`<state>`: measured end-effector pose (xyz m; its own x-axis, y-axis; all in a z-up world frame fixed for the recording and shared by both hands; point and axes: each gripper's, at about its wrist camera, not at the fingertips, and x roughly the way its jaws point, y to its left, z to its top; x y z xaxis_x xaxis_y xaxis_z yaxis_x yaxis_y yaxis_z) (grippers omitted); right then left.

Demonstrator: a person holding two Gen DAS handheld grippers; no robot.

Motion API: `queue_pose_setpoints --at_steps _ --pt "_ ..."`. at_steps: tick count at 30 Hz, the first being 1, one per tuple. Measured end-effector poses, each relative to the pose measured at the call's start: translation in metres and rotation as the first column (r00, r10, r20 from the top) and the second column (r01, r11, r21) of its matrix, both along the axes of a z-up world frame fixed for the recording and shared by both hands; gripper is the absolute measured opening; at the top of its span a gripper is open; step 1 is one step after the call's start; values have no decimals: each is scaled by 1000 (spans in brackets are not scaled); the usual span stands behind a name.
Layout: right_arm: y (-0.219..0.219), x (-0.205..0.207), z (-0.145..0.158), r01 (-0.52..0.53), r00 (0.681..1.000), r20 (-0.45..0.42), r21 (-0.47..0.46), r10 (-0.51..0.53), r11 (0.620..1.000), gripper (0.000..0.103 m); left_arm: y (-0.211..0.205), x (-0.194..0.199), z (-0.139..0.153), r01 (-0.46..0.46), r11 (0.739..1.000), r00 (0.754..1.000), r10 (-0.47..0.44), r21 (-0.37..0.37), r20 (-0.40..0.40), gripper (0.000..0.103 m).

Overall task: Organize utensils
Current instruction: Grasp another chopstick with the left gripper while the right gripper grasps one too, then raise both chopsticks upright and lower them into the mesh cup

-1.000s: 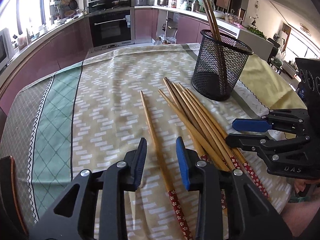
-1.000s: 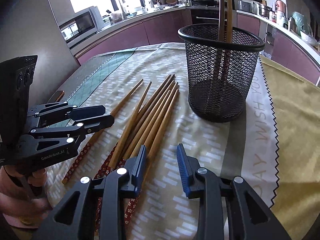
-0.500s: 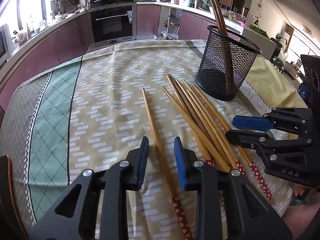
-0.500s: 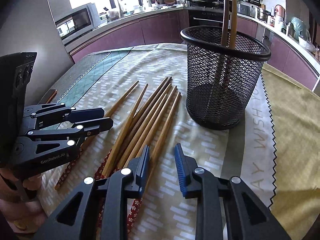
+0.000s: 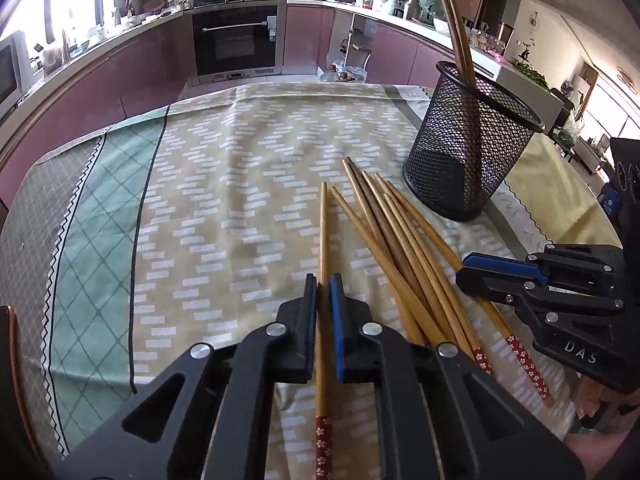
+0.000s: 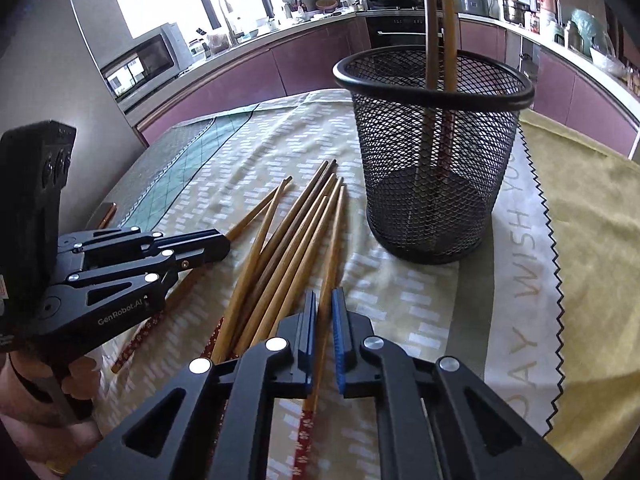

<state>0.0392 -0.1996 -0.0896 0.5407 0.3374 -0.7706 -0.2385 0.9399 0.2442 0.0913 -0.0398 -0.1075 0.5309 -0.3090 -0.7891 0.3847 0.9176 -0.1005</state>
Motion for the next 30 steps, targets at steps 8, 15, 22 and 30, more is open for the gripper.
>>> queue_pose_setpoints --at_steps 8,15,22,30 --pt "-5 -7 9 -22 1000 21 55 21 998 6 8 -7 8 -2 999 1000 3 -39 6 7" --pt "-11 -16 22 -69 996 67 127 60 990 6 16 -17 26 15 995 1000 -12 -97 24 7" --pt "-24 -25 41 -81 990 131 174 58 981 6 18 -31 57 61 984 996 -49 -166 77 7" --pt "-43 -35 70 -81 974 224 209 33 974 6 19 -45 101 145 955 984 -110 -259 143 7"
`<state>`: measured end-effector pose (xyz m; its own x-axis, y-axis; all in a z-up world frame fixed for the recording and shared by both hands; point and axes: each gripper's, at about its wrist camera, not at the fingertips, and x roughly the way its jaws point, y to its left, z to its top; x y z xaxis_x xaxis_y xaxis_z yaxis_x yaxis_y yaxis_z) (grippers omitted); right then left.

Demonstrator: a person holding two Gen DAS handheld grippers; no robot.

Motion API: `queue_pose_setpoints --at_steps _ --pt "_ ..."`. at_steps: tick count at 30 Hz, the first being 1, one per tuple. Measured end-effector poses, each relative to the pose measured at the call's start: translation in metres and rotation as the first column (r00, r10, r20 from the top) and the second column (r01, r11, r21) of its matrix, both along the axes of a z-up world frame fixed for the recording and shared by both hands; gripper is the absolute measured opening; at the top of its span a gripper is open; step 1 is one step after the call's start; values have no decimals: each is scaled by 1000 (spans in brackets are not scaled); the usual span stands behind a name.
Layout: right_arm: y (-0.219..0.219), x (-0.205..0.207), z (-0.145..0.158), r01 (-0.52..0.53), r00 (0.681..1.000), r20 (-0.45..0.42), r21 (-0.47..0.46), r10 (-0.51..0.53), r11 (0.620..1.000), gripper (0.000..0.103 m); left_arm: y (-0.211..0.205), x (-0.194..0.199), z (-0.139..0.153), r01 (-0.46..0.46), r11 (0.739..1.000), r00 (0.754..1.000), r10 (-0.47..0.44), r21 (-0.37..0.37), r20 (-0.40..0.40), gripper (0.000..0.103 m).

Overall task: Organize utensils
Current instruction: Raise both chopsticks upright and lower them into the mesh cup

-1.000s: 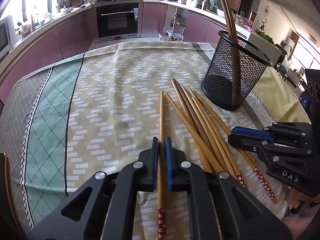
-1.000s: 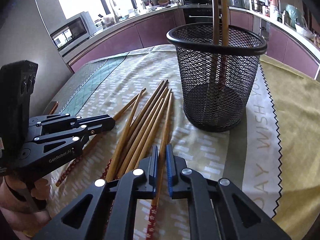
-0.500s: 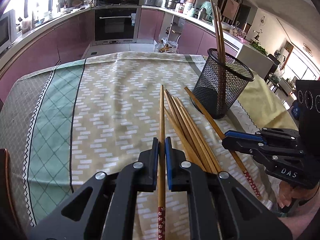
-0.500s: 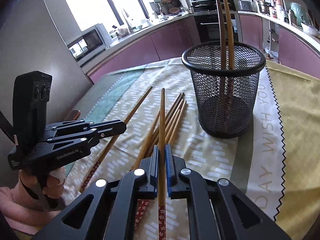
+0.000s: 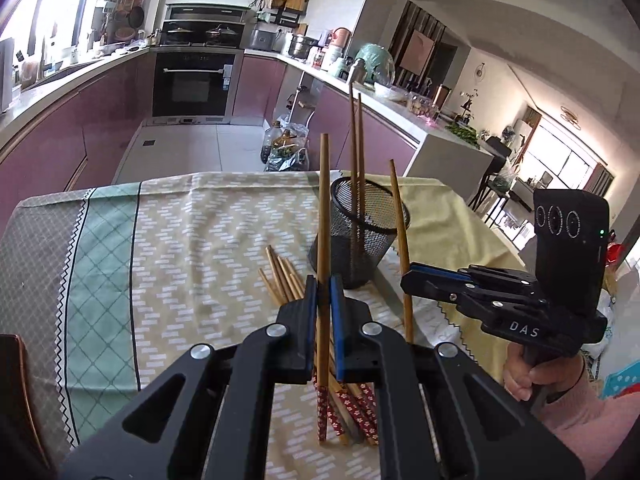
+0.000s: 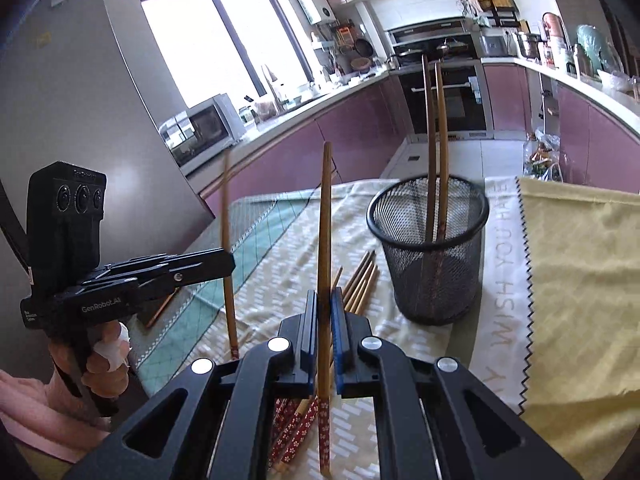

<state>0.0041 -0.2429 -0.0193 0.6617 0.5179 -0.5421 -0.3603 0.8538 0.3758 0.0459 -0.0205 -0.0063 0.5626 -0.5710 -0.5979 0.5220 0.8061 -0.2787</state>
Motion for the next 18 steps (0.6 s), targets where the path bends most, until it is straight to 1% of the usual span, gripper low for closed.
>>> queue_pose_setpoints --at_steps 4,8,11,16,18 --pt "-10 -3 12 11 999 45 16 -12 1000 6 2 -6 22 28 998 999 -27 -48 35 7" --pt "-17 -2 22 18 997 79 25 -20 1000 6 1 -9 40 30 998 996 -25 -64 82 7" --pt "-21 2 33 20 995 99 29 -23 999 6 -1 -3 50 28 997 995 -21 -78 96 7" --pt "-26 6 55 37 987 158 6 -38 999 6 -11 9 69 37 993 991 -22 -108 135 7" --pt "-31 8 66 45 982 182 3 -45 999 6 -17 13 78 44 993 987 -27 -110 157 7"
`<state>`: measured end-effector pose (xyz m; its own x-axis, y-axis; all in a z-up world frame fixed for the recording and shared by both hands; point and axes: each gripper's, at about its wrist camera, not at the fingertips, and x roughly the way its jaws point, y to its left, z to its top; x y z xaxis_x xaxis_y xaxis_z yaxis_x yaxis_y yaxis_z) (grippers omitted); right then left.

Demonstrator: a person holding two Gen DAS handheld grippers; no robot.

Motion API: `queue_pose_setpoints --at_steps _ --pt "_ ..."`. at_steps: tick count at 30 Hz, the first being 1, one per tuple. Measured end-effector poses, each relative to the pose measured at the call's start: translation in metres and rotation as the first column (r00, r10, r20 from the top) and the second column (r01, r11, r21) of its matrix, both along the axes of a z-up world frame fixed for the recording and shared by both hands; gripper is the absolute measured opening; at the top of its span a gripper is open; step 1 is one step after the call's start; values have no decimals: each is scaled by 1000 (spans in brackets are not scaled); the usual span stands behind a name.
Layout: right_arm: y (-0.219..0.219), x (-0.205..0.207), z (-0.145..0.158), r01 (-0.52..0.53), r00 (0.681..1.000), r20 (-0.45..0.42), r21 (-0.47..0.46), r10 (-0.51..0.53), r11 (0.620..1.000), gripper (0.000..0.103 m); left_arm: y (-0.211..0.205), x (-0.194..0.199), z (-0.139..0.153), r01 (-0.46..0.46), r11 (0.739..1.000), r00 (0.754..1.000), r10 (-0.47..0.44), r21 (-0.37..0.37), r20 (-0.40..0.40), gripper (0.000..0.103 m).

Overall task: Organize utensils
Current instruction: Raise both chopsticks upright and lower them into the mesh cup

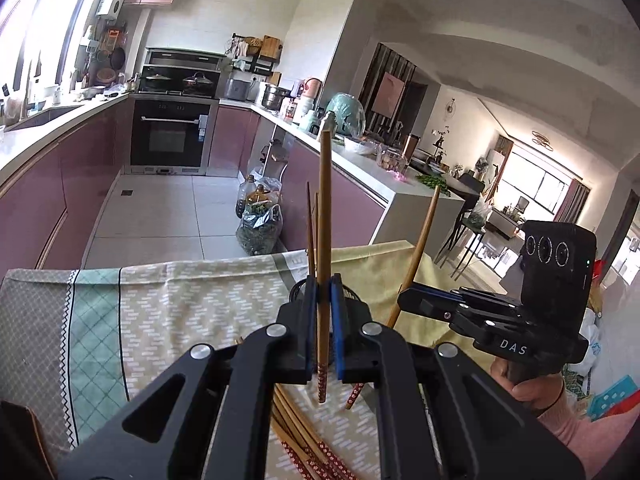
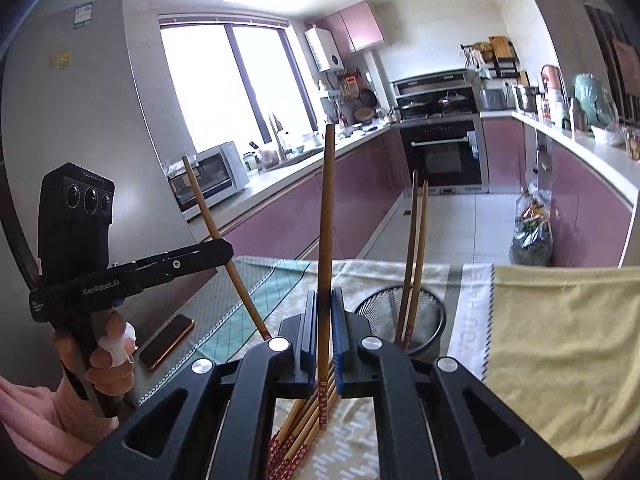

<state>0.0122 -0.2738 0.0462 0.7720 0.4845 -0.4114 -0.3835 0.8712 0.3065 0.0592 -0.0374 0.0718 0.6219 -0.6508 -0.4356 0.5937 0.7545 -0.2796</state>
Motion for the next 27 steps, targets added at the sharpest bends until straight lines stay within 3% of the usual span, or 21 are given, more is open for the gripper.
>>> queue_pose_setpoints --at_steps 8,15,27 --pt "-13 14 32 50 995 89 -23 -47 999 6 -25 15 33 9 1000 996 -7 -21 85 7" --pt "-19 32 39 101 989 119 -62 -93 993 6 -51 27 34 -10 1000 994 7 26 111 7" --pt "-12 70 -8 78 994 -61 -123 -86 989 6 -76 61 -18 18 985 1000 -16 173 -16 7"
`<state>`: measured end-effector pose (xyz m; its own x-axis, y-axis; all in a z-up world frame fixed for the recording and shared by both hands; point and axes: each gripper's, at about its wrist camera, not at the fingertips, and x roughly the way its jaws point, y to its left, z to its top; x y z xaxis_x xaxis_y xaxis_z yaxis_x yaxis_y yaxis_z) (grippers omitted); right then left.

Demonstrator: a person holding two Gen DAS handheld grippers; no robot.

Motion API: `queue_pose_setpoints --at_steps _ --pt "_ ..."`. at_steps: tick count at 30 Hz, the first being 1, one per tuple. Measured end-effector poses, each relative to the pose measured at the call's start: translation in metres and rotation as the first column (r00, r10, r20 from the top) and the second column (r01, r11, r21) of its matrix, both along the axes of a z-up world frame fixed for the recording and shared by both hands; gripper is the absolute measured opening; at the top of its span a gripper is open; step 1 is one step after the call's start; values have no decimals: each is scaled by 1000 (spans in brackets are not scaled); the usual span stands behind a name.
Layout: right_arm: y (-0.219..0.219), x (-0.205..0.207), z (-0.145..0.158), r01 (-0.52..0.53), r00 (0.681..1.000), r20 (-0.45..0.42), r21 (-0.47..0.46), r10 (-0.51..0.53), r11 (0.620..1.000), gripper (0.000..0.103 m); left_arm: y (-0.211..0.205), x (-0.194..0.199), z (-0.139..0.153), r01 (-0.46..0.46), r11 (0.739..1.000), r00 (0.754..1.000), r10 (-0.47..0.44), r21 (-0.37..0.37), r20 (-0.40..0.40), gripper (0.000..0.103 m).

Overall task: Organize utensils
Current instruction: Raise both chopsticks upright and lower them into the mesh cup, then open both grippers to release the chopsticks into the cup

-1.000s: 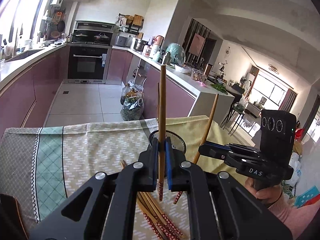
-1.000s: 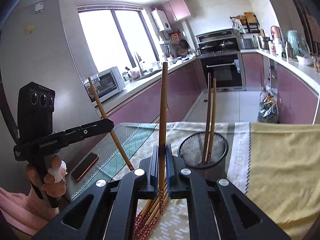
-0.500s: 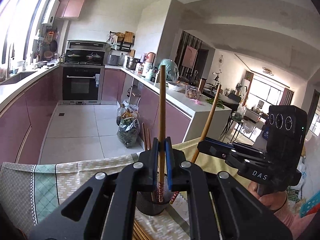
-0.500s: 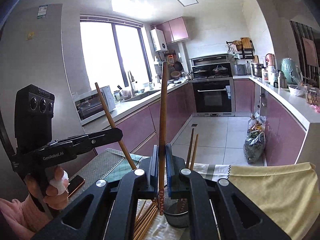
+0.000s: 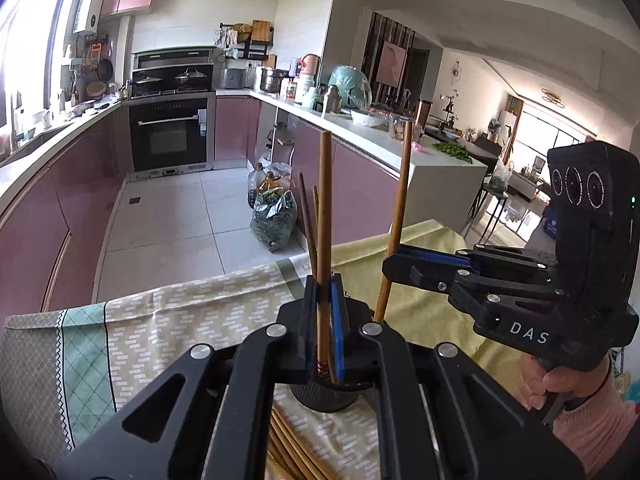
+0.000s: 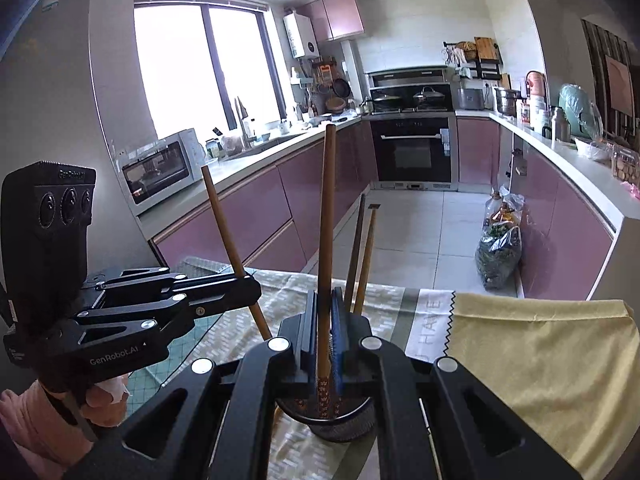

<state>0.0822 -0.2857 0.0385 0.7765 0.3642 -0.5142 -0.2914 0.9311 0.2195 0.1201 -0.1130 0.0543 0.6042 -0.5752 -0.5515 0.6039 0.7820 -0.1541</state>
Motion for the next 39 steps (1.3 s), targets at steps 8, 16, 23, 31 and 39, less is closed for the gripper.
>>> queue_pose_setpoints --at_steps 8,16,23,31,39 --pt "5 15 -25 -3 993 -117 -23 0 1000 6 -8 24 -24 12 999 998 -10 32 -66 7" --pt "2 24 -30 16 991 -131 -10 -17 1000 6 -17 36 -28 1 999 997 3 53 -77 8" --pt "4 23 -30 15 993 -121 -10 -16 1000 9 -17 31 -30 -21 999 997 24 49 -74 8" --pt "5 7 -27 -2 994 -105 18 4 1000 13 15 6 -28 -70 997 997 71 15 -30 12" --pt "27 -42 -16 -121 992 -30 33 122 992 27 52 -31 -28 -105 994 994 105 4 28 29"
